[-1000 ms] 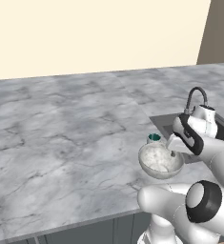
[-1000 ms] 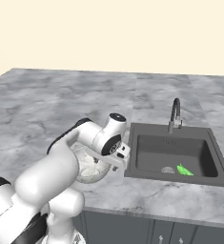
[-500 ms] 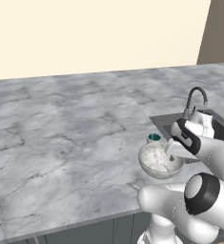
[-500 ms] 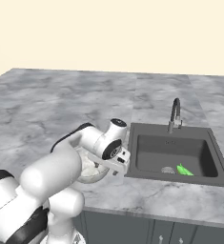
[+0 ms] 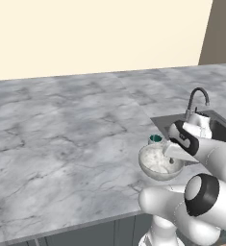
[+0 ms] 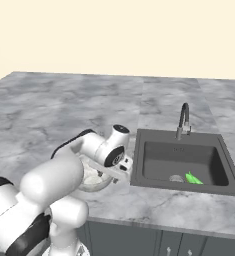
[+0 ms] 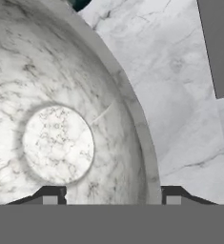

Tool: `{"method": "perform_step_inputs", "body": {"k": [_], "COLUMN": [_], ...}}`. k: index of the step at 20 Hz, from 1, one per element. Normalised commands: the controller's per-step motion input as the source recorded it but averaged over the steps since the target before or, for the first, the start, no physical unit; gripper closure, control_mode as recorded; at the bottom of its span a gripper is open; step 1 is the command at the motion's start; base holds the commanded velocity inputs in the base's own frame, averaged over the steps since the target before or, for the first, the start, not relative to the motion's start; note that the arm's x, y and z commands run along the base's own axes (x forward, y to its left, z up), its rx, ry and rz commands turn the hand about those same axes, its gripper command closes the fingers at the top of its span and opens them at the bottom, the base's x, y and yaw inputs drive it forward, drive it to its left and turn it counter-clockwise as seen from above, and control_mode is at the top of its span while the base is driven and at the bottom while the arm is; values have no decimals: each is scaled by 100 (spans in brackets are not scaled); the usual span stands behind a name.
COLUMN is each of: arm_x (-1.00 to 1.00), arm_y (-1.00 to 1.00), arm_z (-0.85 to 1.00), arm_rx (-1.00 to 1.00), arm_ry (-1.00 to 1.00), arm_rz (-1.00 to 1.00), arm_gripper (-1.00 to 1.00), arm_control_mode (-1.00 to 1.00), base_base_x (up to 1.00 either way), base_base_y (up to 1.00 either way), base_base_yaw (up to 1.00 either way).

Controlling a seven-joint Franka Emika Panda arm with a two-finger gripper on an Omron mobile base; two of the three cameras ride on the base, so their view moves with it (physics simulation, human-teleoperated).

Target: Clear the mugs and bowl far away from the sink.

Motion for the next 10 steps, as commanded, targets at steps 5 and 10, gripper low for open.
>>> {"method": "perform_step_inputs", "body": {"k": [5, 10], "arm_x": [-2, -48], "arm_y": [21, 0], "arm_z": [0, 13], "arm_rx": [0, 2], "arm_ry": [0, 0], "arm_rz": [0, -2], "arm_gripper": [100, 100], "arm_control_mode": [-100, -100], "base_base_x": [0, 0], "base_base_y": [0, 0], "base_base_yaw": [0, 0]}}
